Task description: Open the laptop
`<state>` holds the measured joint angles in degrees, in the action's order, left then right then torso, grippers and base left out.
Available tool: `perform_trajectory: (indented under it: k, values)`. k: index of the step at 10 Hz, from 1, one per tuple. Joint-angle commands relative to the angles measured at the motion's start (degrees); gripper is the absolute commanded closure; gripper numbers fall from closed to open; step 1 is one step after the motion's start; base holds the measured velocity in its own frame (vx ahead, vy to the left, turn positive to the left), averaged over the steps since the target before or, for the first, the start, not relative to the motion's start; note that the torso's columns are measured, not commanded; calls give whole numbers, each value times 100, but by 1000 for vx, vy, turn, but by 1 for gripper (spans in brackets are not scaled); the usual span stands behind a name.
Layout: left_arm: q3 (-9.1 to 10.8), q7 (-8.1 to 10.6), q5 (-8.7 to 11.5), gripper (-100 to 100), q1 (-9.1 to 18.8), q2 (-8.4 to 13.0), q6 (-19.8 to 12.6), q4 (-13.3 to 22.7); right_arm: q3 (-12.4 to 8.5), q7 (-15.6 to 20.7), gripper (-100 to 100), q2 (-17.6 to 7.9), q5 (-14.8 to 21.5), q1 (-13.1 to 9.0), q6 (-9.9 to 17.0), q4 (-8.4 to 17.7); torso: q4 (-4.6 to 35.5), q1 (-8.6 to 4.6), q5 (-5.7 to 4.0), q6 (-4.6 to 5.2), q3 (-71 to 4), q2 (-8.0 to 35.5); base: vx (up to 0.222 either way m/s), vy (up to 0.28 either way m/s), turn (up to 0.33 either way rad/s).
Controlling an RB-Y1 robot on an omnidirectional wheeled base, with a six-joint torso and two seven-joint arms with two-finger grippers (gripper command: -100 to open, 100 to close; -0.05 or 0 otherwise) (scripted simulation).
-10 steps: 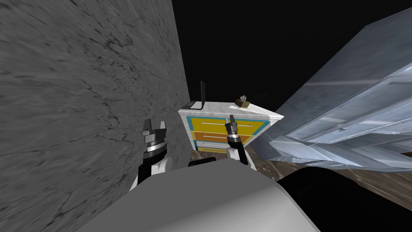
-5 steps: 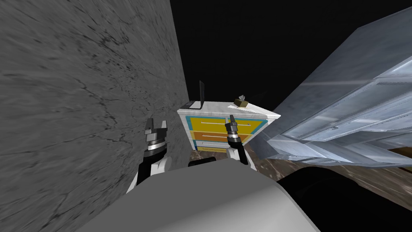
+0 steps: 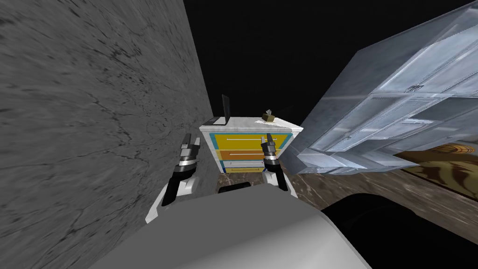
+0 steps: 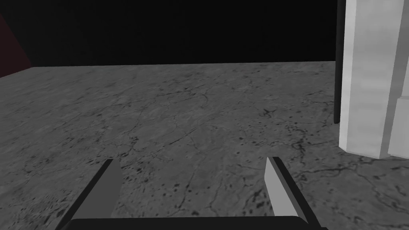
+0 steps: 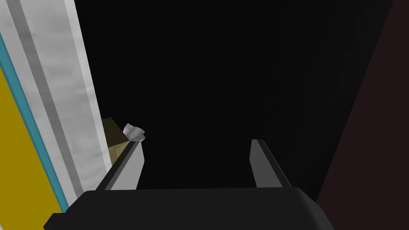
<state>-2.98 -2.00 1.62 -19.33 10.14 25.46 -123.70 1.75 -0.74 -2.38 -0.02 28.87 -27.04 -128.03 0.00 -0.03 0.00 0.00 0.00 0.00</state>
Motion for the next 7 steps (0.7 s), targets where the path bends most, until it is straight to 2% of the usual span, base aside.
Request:
perform_trajectory:
  k: [1, 2, 3, 4, 5, 6, 7]
  values:
    - [-6, 16, -108, -100, 494, 399, -407, 315, 0, 0, 0, 0, 0, 0, 0, 0, -1, -1, 0, 1, -3, -3, -151, -84, -212]
    - [-6, 16, -108, -100, 597, 399, -455, 315, 0, 0, 0, 0, 0, 0, 0, 0, 0, 4, 0, -1, 1, 2, -109, -64, -55]
    - [-3, 17, -153, -100, 783, 545, -651, 452, -1, 0, 0, 0, 0, 1, 0, 0, -1, 12, 2, -4, -3, -6, -99, -77, -154]
    - [-3, 17, -153, -100, 848, 545, -651, 452, 0, 0, 0, 0, 0, 1, 0, 0, -3, 7, 2, 1, -6, -10, -68, -53, -81]
    - [3, 17, -200, -100, 1058, 693, -858, 599, -1, 0, 0, -1, 0, 2, 0, 0, -3, 12, 2, -3, -9, -16, -70, -63, -174]
    - [3, 17, -200, -100, 1112, 693, -858, 599, -1, 0, 0, -1, 0, 1, 0, 0, -3, 7, 2, 2, -7, -11, -73, -53, -79]
    - [13, 13, -248, -100, 1331, 842, -1075, 754, -1, 0, 0, -1, 0, 2, 0, 0, -1, 7, 1, -3, -2, -4, -73, -67, -162]
